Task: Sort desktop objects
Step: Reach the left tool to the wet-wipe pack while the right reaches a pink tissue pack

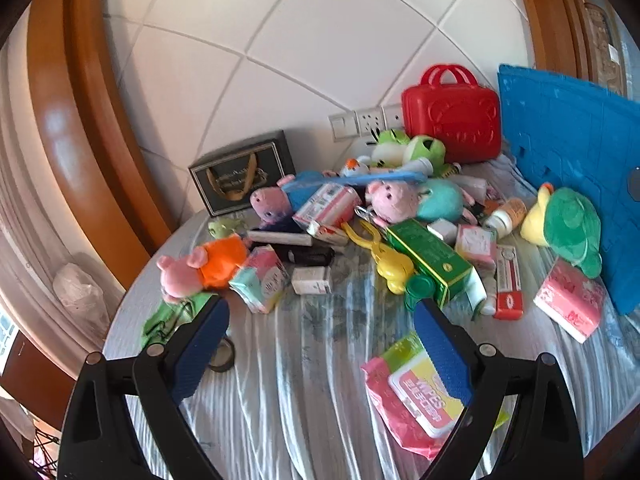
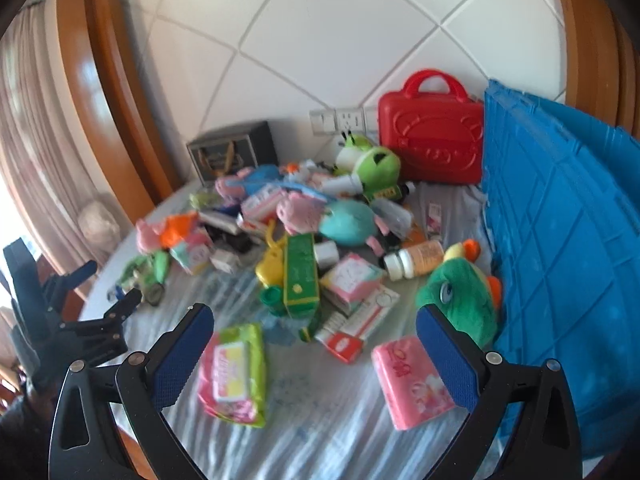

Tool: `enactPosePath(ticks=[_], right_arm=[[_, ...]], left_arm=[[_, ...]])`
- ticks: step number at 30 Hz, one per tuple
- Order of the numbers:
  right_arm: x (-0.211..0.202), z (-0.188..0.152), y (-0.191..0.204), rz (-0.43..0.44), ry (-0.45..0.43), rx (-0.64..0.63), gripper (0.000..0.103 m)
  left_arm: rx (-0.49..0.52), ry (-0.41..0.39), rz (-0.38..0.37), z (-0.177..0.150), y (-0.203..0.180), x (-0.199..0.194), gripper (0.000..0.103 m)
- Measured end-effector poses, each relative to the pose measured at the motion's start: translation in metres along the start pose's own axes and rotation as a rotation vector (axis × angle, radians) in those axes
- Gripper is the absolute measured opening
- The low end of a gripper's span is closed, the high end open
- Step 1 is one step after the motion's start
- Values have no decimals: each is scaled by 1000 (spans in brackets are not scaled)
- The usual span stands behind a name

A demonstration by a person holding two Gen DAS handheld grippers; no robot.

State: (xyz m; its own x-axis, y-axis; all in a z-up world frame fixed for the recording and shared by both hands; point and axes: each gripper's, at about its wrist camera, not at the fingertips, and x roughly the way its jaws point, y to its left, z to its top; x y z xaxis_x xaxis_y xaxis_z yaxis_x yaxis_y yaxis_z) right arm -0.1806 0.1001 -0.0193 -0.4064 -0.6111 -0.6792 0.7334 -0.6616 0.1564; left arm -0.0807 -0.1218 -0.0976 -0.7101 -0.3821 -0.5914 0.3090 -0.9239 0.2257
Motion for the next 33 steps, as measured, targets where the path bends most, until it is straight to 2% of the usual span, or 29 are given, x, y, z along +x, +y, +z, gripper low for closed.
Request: enactPosePath(ticks=[4,8,14,18,22,26,33], right_arm=[[29,-18,-10,28,84,-38,103],[52,-41,-17,25,146,-114,103],[108,-79,-16,-124,287,-260,103],[135,-92,-30,-189,364,-277,103],[151,-98,-57,-159,450,-186,103],[155,-95,-73,-160,443,-169,103],[170,-88,-81,-259,460,-196,103]], left_arm=[[7,99,-49,-26,-29,18,95],[13,156,-70,-44,-50,27,95],[15,149,-64,-45,-58,22,94],[23,160,-58,-39,-60,25,95],[42,175,-64,-40,-69,29,95],[32,202,-81,-44,-72,35,94],[16,216,-68,-45,-67,34,95]])
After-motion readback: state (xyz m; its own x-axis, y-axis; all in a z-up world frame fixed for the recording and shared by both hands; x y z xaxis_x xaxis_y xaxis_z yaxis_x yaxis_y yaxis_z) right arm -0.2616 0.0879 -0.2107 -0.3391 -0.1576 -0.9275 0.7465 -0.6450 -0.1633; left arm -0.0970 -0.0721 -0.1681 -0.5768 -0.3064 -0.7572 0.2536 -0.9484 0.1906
